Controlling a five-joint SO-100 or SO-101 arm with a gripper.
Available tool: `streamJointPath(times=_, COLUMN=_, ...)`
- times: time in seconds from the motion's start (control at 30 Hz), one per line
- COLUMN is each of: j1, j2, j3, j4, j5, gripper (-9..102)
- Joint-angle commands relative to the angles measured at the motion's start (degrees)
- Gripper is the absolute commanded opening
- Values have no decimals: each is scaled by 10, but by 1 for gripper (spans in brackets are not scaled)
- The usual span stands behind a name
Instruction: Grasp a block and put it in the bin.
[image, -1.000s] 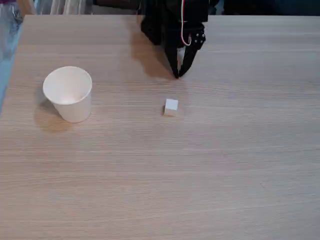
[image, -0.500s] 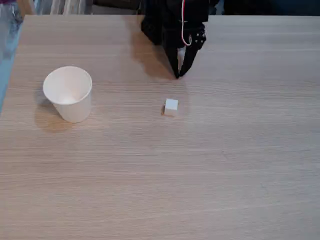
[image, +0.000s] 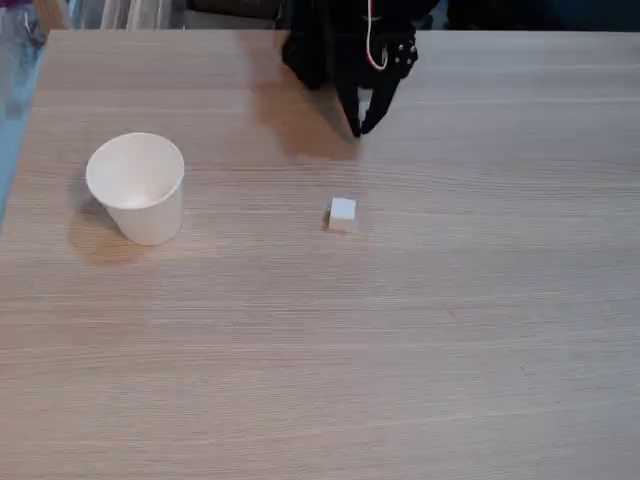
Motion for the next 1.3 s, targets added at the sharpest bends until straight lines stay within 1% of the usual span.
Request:
streamJointPath(times=0.0, j1=4, j2=-83, j3=-76, j4=-18, j5=11, gripper=0)
streamJointPath(times=0.2, j1=10, j2=-205, j3=-152, j4=-54, j5=47, gripper=0)
streamJointPath(times=0.37, j1=13, j2=-232, j3=-151, j4=-107, j5=80, gripper=1)
streamJointPath(times=0.47, j1=25, j2=-249, j3=-149, j4=-133, j5=89, gripper=6)
streamJointPath(times=0.6, j1=43, j2=-278, j3=-153, j4=-147, j5=86, gripper=13)
streamJointPath(times=0.7, j1=57, j2=-291, j3=-154, j4=-163, j5=83, gripper=26)
streamJointPath(times=0.77, j1=65, j2=-295, j3=-149, j4=-183, j5=87, gripper=30)
streamJointPath(times=0.97, j1=69, j2=-300, j3=-141, j4=-208, j5=76, gripper=31)
streamJointPath(times=1.27, j1=65, j2=-340, j3=-150, j4=-226, j5=82, gripper=30)
